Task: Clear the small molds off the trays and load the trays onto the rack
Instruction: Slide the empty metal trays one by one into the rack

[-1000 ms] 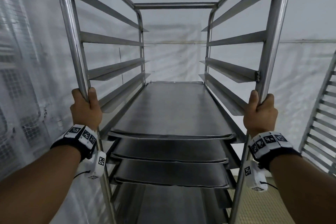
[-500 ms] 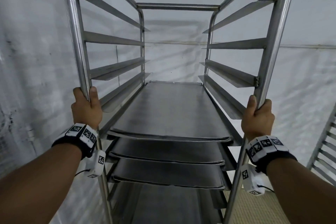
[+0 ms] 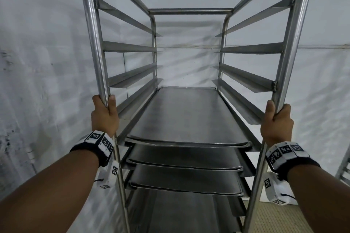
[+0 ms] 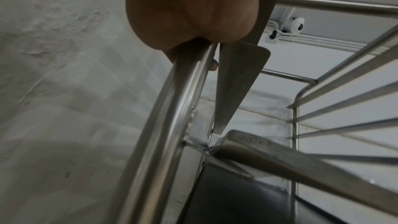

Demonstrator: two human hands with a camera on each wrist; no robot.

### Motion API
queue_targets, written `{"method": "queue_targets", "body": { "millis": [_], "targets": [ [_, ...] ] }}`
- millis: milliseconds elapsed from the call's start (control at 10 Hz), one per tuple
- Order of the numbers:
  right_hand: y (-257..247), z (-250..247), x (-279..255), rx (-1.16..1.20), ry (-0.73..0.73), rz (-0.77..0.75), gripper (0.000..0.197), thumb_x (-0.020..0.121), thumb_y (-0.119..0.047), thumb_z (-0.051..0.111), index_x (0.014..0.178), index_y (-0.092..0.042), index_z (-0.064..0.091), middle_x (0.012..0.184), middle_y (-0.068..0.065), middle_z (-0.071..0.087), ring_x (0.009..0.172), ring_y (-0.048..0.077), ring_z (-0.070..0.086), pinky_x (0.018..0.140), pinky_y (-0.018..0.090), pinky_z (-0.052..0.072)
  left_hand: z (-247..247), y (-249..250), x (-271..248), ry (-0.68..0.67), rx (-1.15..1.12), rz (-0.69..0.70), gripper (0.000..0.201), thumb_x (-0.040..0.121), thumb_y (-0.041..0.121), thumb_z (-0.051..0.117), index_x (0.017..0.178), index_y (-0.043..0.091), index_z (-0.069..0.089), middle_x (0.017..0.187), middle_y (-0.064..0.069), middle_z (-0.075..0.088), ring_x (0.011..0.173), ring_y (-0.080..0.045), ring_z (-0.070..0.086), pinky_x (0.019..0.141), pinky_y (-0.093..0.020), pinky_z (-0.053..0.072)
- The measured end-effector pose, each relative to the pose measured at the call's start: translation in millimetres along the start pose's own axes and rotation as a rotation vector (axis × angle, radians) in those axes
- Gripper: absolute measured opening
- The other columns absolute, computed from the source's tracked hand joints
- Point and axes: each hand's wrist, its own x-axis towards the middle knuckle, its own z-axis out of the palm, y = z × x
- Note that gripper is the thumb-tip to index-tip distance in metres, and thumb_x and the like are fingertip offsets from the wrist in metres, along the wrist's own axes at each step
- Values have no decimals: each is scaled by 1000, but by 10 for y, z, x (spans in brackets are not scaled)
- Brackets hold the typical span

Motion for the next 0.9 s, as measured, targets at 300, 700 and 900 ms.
{"method": "queue_targets", "body": {
  "millis": [300, 700, 900],
  "targets": [
    [-63, -58, -122, -178, -134, 62, 59, 89, -77, 24, 102, -20, 32, 83, 21, 64, 78, 43, 63, 76, 52, 52, -147, -88, 103, -168, 10, -92, 49, 95, 73, 29, 113, 28, 28, 90, -17, 66, 78, -43, 66, 80, -56, 55],
    [-269, -45, -764, -267, -282, 108, 107, 87, -49, 67, 155, -7, -4, 158, 23, 13, 144, 43, 21, 114, 53, 28, -106, 534, -205, -352, 60, -296, 130, 79, 61, 70, 154, 21, -28, 166, -17, -15, 153, -43, -4, 121, -61, 13],
    [626, -486, -1497, -359, -500, 26, 101, 74, -78, 59, 153, -22, 29, 157, 13, 28, 141, 33, 37, 107, 45, 41, -429, -222, -786, -526, 172, 73, 92, 90, 65, 55, 160, 38, 2, 165, -1, -28, 155, -34, -4, 121, -56, 24]
  ]
}}
